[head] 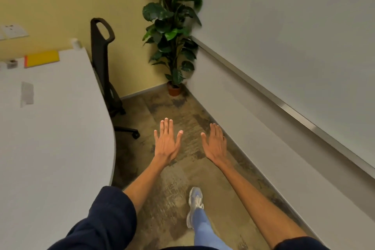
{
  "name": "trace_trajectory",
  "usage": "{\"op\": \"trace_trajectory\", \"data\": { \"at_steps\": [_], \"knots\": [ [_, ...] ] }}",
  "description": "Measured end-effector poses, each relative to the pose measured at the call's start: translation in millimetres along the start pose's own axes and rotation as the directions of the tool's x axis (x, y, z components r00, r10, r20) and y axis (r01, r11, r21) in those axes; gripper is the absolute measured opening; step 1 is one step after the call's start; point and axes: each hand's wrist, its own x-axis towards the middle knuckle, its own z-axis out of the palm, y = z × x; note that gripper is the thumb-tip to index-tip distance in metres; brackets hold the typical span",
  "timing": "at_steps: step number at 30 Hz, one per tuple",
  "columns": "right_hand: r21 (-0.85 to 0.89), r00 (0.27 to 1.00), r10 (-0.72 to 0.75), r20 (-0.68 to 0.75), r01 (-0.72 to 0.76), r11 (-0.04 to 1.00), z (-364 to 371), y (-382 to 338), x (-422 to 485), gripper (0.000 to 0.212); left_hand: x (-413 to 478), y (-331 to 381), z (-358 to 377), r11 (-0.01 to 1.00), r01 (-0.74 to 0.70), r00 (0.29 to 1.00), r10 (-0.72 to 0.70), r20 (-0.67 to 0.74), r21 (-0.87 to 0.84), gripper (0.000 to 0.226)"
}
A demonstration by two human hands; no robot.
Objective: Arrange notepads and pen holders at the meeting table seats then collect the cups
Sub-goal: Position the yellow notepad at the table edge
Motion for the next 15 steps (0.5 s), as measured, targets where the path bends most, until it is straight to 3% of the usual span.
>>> {"op": "trace_trajectory", "data": {
  "at_steps": [15],
  "knots": [
    [0.021,0.97,-0.217,0.106,0.216,0.976,63.3,-134.7,313.7,0.063,266.4,-66.5,-51.4,0.977,0.206,0.975,-0.202,-0.097,0.043,0.067]
  ]
}}
